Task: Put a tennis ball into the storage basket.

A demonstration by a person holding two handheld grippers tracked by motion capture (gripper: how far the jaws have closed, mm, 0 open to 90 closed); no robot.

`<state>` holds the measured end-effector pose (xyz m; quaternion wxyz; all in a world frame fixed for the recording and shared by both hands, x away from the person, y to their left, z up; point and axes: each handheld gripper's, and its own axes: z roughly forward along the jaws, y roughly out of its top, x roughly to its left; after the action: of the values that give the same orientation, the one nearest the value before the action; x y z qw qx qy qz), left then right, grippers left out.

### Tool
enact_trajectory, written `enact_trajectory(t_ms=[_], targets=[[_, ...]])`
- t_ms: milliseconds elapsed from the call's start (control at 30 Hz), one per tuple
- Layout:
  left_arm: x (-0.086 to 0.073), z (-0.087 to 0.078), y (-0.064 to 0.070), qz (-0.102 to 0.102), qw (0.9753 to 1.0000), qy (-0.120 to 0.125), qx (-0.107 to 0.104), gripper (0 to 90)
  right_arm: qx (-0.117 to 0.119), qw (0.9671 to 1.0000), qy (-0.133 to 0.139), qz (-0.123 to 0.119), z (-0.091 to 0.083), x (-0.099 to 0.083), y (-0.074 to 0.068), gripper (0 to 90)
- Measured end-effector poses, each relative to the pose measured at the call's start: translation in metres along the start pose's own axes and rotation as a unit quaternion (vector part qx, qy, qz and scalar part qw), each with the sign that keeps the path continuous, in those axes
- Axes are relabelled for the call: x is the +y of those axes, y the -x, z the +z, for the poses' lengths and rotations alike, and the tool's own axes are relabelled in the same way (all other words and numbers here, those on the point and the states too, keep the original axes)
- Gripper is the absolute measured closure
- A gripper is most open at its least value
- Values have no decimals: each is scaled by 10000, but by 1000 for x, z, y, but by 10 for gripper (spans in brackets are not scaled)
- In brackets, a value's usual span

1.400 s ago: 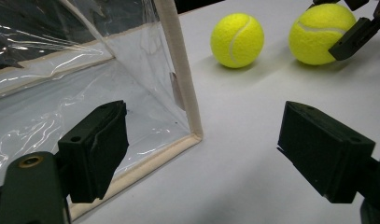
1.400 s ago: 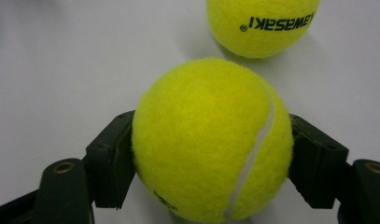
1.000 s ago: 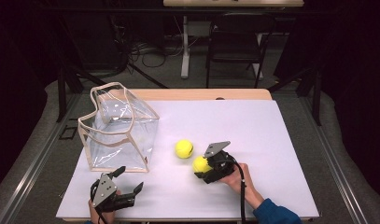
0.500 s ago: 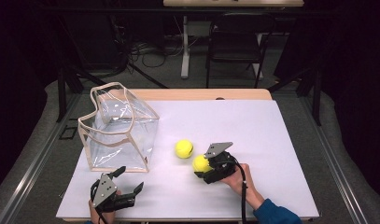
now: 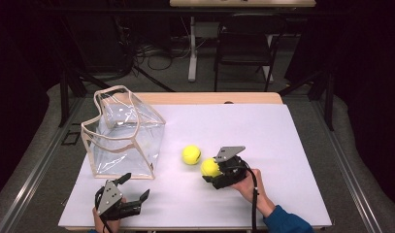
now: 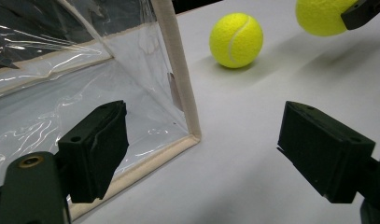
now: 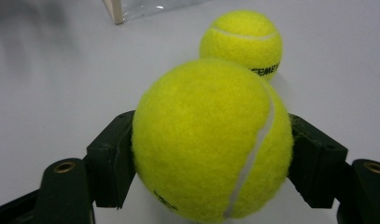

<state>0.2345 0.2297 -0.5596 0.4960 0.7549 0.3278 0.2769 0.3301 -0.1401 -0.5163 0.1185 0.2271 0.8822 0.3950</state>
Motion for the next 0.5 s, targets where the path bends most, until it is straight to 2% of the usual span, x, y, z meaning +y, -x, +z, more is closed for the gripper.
enact_trajectory(t_ms=[500], targets=[[0,0,0,5,10000,3,13,160,-9,10000,39,-22,-1,13,3,260]])
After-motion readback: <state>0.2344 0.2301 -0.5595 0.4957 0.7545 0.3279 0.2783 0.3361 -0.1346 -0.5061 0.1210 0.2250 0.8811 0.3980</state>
